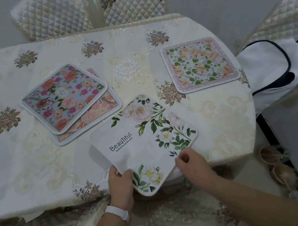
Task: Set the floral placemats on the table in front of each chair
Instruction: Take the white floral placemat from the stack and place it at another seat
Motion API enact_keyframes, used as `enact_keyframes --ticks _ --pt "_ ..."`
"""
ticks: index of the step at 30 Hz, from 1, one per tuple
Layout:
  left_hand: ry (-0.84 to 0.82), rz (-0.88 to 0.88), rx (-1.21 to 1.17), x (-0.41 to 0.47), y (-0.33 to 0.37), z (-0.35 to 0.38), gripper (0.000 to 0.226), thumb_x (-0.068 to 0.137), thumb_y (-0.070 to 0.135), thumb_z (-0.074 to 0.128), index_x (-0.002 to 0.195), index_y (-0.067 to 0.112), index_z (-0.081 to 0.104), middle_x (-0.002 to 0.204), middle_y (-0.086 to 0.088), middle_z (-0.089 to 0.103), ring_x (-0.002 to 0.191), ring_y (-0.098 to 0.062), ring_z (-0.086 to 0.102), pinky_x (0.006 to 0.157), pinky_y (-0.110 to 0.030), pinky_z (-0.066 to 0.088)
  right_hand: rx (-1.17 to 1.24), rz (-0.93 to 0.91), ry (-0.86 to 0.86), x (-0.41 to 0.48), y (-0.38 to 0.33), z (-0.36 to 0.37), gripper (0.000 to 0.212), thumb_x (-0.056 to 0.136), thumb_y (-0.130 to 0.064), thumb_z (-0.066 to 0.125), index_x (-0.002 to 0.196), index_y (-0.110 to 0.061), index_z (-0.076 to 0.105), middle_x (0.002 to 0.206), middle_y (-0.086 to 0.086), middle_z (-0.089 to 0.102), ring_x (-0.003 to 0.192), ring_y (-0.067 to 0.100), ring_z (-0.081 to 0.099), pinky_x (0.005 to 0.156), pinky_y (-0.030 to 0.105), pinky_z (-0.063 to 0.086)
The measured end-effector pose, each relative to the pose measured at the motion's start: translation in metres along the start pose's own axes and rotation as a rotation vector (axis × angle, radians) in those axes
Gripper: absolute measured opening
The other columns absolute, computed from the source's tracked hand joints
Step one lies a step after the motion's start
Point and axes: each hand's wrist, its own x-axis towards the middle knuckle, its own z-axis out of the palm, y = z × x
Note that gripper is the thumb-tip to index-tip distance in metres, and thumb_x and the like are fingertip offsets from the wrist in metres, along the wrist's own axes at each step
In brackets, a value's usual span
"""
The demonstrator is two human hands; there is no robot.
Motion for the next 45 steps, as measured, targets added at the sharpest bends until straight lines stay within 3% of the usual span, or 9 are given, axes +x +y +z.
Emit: enact_keyframes --ticks 5,9,17,26,29,32,35,39,45 --pt "-0.117 0.023 0.109 0.019 0.011 -0.008 0.044 0.087 -0.012 0.052 0.1 0.028 0.064 0.104 -0.01 0.073 0.091 -0.031 0.071 0.067 -0.04 0.06 -0.142 -0.176 0.096 0.052 0.002 -0.03 0.027 0.089 -0.034 0.062 0.114 -0.026 0.055 0.109 -0.005 0.058 0.098 0.015 0.057 0.081 0.028 0.048" --pt "-0.23 0.023 0.295 0.041 0.025 -0.014 0.043 0.086 -0.011 0.052 0.098 0.028 0.064 0.102 -0.016 0.072 0.088 -0.036 0.071 0.076 -0.052 0.059 -0.236 -0.134 0.156 0.084 0.005 -0.048 0.05 0.087 -0.035 0.062 0.132 -0.019 0.049 0.132 0.005 0.048 0.118 0.021 0.046 0.094 0.032 0.037" --pt "-0.205 0.191 0.605 0.068 0.045 0.005 0.036 0.086 0.0 0.052 0.111 0.025 0.051 0.097 0.003 0.061 0.088 -0.018 0.059 0.064 -0.028 0.047 -0.126 -0.055 0.161 0.095 0.008 -0.044 0.055 0.085 -0.02 0.064 0.138 -0.016 0.047 0.137 0.009 0.045 0.123 0.025 0.046 0.102 0.04 0.043" --pt "-0.088 0.169 0.528 0.066 0.041 0.012 0.048 0.082 0.003 0.057 0.12 0.03 0.043 0.108 -0.003 0.061 0.086 -0.013 0.061 0.064 -0.028 0.049 -0.202 -0.161 0.14 0.076 0.03 -0.042 0.053 0.086 -0.022 0.067 0.135 -0.017 0.048 0.136 0.005 0.046 0.124 0.021 0.044 0.098 0.028 0.033" --pt "-0.136 0.239 0.649 0.055 0.034 0.004 0.054 0.08 0.006 0.067 0.126 0.023 0.043 0.116 -0.001 0.059 0.099 -0.013 0.06 0.082 -0.036 0.055 -0.325 -0.236 0.112 0.066 0.043 -0.047 0.049 0.086 -0.022 0.069 0.131 -0.011 0.052 0.136 0.008 0.047 0.126 0.026 0.043 0.1 0.027 0.03" --pt "-0.186 0.441 1.036 0.04 0.014 -0.021 0.071 0.079 0.021 0.075 0.14 0.008 0.042 0.138 -0.014 0.049 0.127 -0.032 0.044 0.108 -0.046 0.038 -0.416 -0.235 0.068 0.053 0.055 -0.048 0.06 0.085 -0.034 0.071 0.137 -0.013 0.049 0.146 0.009 0.041 0.136 0.027 0.033 0.11 0.034 0.028" --pt "-0.227 0.645 1.324 0.029 0.002 -0.042 0.084 0.072 0.043 0.079 0.142 0.011 0.043 0.142 -0.016 0.049 0.135 -0.037 0.037 0.112 -0.049 0.033 -0.541 -0.287 0.033 0.041 0.067 -0.046 0.072 0.082 -0.049 0.068 0.143 -0.019 0.044 0.154 0.007 0.033 0.141 0.025 0.026 0.115 0.04 0.026" --pt "-0.316 0.617 1.519 0.03 0.0 -0.046 0.112 0.066 0.074 0.066 0.153 0.019 0.021 0.159 -0.014 0.025 0.147 -0.032 0.019 0.116 -0.046 0.025 -0.688 -0.353 -0.02 0.033 0.078 -0.052 0.085 0.076 -0.065 0.062 0.146 -0.023 0.039 0.158 0.007 0.027 0.143 0.029 0.024 0.118 0.046 0.024" --pt "-0.338 0.646 1.547 0.026 -0.002 -0.044 0.108 0.072 0.069 0.063 0.154 0.02 0.013 0.162 -0.007 0.017 0.149 -0.023 0.014 0.116 -0.041 0.024 -0.738 -0.312 -0.003 0.03 0.085 -0.06 0.087 0.076 -0.063 0.063 0.149 -0.026 0.032 0.161 0.007 0.022 0.146 0.027 0.018 0.119 0.044 0.018"
